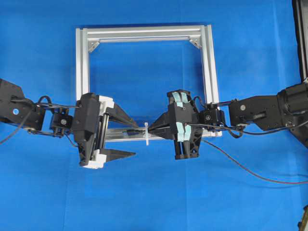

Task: Insert the wire through the string loop located in the center.
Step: 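Close the left gripper on the plug emerging from the loop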

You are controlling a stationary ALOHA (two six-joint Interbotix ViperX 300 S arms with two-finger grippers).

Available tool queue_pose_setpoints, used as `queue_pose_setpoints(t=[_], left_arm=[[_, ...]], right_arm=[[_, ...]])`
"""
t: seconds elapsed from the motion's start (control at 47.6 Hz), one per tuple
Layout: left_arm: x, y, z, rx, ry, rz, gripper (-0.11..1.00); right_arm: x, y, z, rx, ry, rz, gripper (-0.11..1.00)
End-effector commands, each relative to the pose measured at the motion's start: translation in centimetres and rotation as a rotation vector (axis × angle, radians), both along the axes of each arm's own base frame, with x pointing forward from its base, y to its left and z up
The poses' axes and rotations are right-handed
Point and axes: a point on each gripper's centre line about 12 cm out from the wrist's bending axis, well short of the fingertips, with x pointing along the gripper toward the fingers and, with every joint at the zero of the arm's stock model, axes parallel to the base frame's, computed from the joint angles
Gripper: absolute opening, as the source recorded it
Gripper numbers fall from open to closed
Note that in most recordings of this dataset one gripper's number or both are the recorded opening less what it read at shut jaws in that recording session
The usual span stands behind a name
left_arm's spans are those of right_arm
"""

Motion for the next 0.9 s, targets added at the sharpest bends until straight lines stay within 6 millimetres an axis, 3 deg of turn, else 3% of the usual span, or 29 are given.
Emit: queue_pose_setpoints(t=[0.0, 0.147, 0.883], left_arm=[[0.6, -0.3, 0.3, 0.002, -0.011, -0.007, 0.88], [0.6, -0.1, -1.2, 0.01, 0.028, -0.004, 0.87], [0.7, -0.2, -1.1, 0.009, 0.025, -0.004, 0.87]], right_arm=[[0.4, 0.1, 0.9, 0.0, -0.032, 0.004, -0.03], [0.3, 0.1, 0.8, 0.0, -0.031, 0.004, -0.03], [0.4, 0.2, 0.9, 0.0, -0.029, 0.006, -0.03]])
